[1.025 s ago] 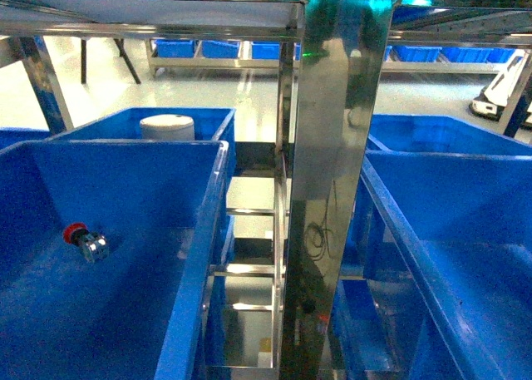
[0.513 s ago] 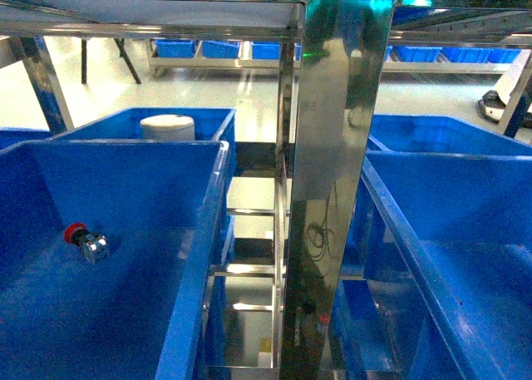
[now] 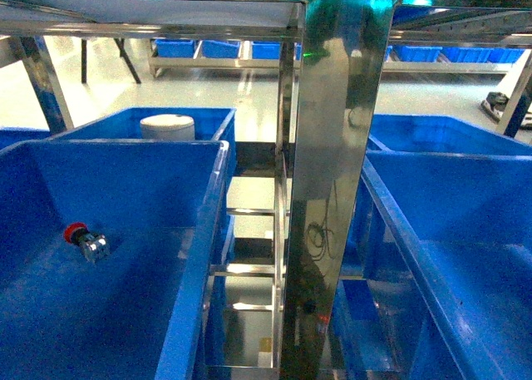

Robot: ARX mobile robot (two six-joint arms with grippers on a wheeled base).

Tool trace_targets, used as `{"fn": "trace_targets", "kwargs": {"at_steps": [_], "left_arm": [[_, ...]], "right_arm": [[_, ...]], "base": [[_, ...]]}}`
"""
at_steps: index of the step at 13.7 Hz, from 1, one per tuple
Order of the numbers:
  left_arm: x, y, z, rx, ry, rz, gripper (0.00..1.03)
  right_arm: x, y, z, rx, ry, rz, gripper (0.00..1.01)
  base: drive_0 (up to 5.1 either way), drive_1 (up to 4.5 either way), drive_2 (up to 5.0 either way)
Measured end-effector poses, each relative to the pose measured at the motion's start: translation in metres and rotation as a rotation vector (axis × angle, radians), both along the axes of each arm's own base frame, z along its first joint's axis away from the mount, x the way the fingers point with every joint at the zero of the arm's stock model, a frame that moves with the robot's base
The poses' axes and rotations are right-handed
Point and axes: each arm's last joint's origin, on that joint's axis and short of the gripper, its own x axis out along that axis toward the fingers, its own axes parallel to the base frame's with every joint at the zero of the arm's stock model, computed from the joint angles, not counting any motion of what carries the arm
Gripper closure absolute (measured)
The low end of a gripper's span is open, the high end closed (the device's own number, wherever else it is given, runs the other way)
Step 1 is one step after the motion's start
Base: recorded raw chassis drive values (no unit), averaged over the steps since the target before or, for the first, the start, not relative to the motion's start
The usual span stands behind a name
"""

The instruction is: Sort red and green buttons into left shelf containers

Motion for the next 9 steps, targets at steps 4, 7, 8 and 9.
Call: {"fn": "trace_targets", "kwargs": {"at_steps": [4, 7, 8, 9], "left_arm": [[0.0000, 0.0000, 0.0001, 0.000, -0.001, 0.000, 0.46], [0.0000, 0.0000, 0.0001, 0.000, -0.001, 0.000, 0.08], [0.0000, 0.0000, 0.0001, 0.002, -0.001, 0.000, 0.03], [0.0000, 0.0000, 0.0000, 0.002, 0.000, 0.000, 0.05]], "right_arm": [[0.0000, 0.0000, 0.0000, 0.000, 0.000, 0.000, 0.55], [0.0000, 0.0000, 0.0000, 0.000, 0.000, 0.000, 0.17], [0.0000, 0.0000, 0.0000, 0.000, 0.000, 0.000, 0.06], [0.0000, 0.0000, 0.0000, 0.001, 0.000, 0.000, 0.02]], "base": [[0.0, 0.00, 0.0], [0.0, 0.00, 0.0], [0.0, 0.00, 0.0], [0.0, 0.00, 0.0]]}}
